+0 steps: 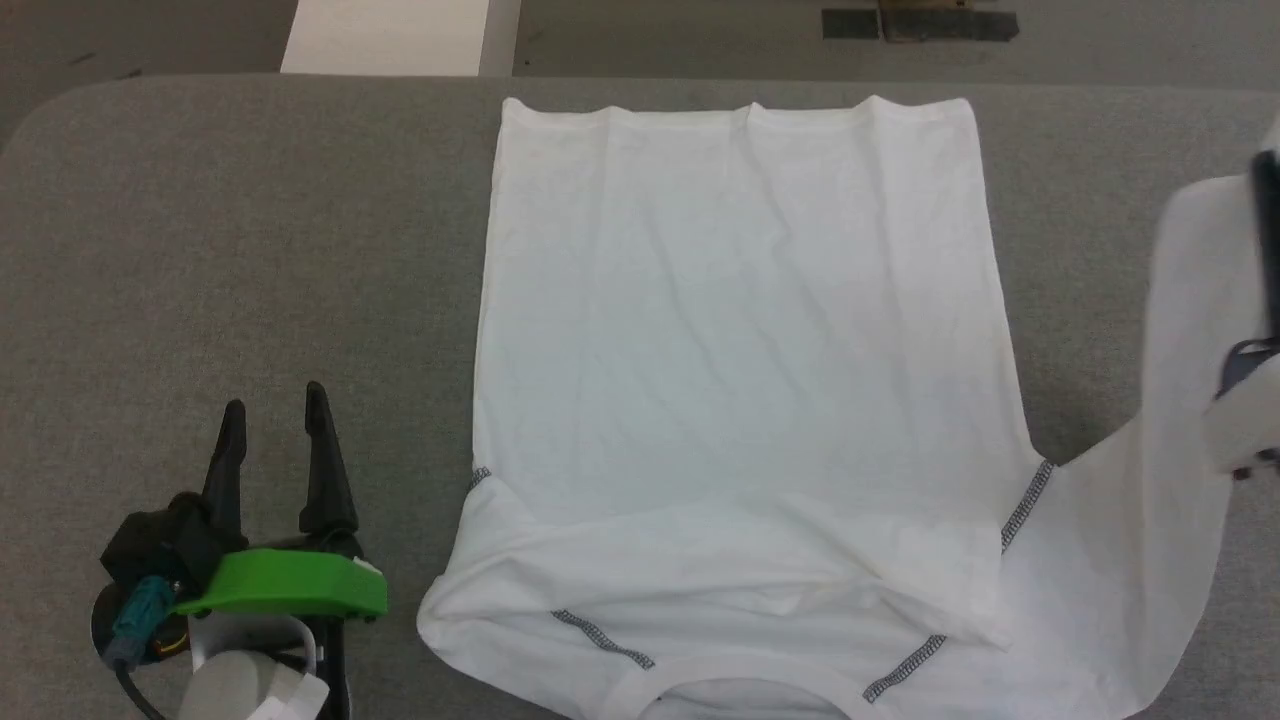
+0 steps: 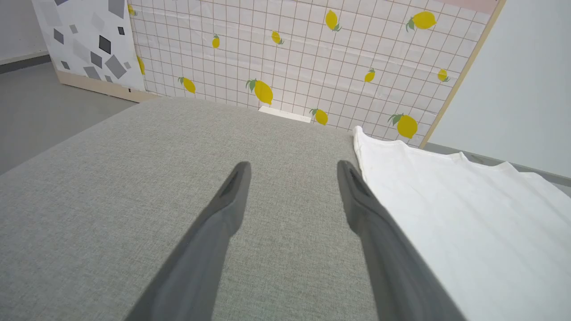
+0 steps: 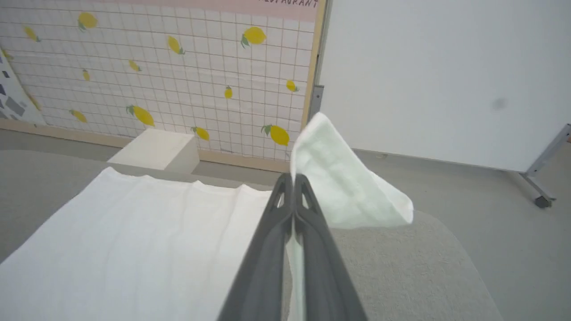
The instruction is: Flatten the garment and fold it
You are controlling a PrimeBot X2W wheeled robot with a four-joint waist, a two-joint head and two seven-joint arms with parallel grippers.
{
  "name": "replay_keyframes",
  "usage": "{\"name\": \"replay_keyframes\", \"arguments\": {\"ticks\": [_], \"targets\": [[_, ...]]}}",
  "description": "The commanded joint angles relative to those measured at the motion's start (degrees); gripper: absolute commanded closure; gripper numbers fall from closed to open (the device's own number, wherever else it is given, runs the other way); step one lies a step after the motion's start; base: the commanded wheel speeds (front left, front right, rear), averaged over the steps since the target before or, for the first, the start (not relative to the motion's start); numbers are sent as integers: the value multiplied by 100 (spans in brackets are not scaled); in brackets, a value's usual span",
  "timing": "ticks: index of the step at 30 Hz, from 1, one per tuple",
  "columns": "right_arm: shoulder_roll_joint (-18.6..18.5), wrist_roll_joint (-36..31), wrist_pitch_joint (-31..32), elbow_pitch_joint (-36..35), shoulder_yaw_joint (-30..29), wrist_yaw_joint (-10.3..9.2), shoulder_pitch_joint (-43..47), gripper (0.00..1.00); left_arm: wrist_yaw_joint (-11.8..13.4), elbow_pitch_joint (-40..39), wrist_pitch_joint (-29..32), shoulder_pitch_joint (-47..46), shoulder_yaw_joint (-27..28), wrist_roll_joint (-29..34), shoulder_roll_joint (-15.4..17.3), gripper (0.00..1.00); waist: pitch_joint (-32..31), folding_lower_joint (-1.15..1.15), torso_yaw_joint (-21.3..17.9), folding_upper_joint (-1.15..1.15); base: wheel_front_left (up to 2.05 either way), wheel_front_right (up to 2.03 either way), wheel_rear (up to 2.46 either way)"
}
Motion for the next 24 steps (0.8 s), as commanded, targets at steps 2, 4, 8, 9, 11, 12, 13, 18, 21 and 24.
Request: {"name": "replay_keyframes", "arguments": {"ticks": [2, 4, 8, 9, 11, 12, 13, 18, 21, 24], "targets": [[95, -97, 145, -314, 527, -8, 188, 100, -32, -10, -27, 140, 43, 49, -28, 0, -329, 0, -72, 0, 0, 0, 0], [89, -184, 222, -452, 1024, -8, 277, 100, -35, 3, -27, 176, 58, 44, -32, 0, -377, 0, -58, 0, 0, 0, 0], [49, -210, 268, -303, 2129, -8, 364, 100, -50, 20, -27, 214, 84, 30, -38, 0, -414, 0, -16, 0, 0, 0, 0], [21, -221, 255, -156, 2443, -8, 370, 100, -55, 22, -27, 216, 88, 29, -40, 0, -416, 0, -3, 0, 0, 0, 0], [64, -133, 151, 222, 3039, -8, 361, 100, -66, 37, -27, 227, 92, 24, -43, 0, -413, 0, 13, 0, 0, 0, 0], [89, -86, 94, 444, 3306, -8, 352, 100, -71, 43, -27, 229, 91, 22, -45, 0, -408, 0, 19, 0, 0, 0, 0], [133, -17, 30, 756, 3594, -8, 347, 100, -82, 58, -27, 225, 82, 15, -47, 0, -397, 0, 34, 0, 0, 0, 0], [356, 147, -455, 2222, 4598, -8, 175, 100, -124, 132, -27, 132, -16, -3, -63, 0, -325, 0, 157, 0, 0, 0, 0], [490, 223, -686, 2880, 5044, -8, 69, 100, -137, 175, -27, 105, -50, -9, -70, 0, -295, 0, 212, 0, 0, 0, 0], [587, 392, -899, 3379, 5446, -8, -66, 100, -140, 200, -27, 94, -37, -15, -76, 0, -273, 0, 250, 0, 0, 0, 0]]}}
